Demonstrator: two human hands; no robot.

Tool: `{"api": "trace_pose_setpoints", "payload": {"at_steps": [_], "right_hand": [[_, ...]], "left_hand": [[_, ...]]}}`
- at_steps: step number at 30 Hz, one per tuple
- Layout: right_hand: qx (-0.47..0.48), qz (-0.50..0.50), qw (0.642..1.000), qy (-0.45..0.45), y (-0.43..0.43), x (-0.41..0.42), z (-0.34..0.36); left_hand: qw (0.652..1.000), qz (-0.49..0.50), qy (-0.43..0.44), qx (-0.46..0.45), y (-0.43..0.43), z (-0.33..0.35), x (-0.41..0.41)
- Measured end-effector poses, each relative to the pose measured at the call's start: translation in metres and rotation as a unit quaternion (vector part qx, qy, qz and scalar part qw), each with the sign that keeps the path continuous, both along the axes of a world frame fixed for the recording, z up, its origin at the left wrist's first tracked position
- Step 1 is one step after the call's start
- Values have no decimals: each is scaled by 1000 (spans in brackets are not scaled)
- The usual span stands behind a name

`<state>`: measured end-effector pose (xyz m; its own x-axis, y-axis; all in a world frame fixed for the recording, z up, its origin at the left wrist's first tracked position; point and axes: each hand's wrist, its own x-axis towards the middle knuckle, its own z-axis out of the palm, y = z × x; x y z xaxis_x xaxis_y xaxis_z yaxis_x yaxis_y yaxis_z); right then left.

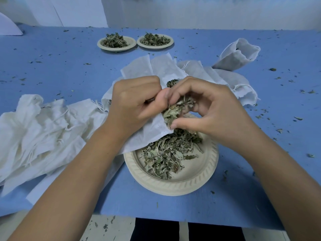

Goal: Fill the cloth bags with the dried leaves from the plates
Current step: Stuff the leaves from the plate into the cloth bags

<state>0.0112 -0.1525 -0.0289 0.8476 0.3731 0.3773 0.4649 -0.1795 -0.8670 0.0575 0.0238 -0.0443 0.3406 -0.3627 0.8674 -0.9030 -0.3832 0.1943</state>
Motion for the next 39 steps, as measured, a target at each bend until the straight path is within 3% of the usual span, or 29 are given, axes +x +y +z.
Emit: {"api": "trace_pose_setpoints", "payload": {"at_steps": [4, 9, 13, 15, 18, 22, 24, 26, 28, 31, 34, 39], "right_hand": [[13, -36, 999, -31, 6, -4, -3], [-131, -106, 964, -207, 18, -5, -11], [-135, -65, 981, -123, 10, -4, -7], [-57, -42, 995, -69, 5, -5, -4], [28, -52, 994, -95, 11, -8, -6], [-131, -86, 960, -233, 25, -9, -17], [-144, -60, 969, -191, 22, -8, -18], [-54, -34, 993, -99, 14, -7, -12], [12, -39, 994, -105, 11, -8, -8], [-76, -51, 974, -208, 20, -9, -12], [-187, -7, 964, -191, 23, -9, -18], [-34, 17, 992, -121, -4, -4, 4]], "left_hand": [[1000, -5, -3, -21, 0, 2, -2], [1000, -17, -12, -20, -1, 2, -4], [1000, -7, 0, -24, -1, 2, -5], [999, -7, 5, -32, 0, 3, -4], [999, -21, 10, -37, -2, 4, -5], [999, -26, 14, -39, -6, 0, -5], [999, -26, 14, -36, -5, 0, -3], [998, -13, 17, -51, -1, 2, -1], [998, -6, 16, -66, 0, 4, -1], [998, -22, 15, -55, -2, 3, -4], [999, -25, 18, -31, -1, 1, -3], [997, 11, 6, -79, 9, 7, 1]]}}
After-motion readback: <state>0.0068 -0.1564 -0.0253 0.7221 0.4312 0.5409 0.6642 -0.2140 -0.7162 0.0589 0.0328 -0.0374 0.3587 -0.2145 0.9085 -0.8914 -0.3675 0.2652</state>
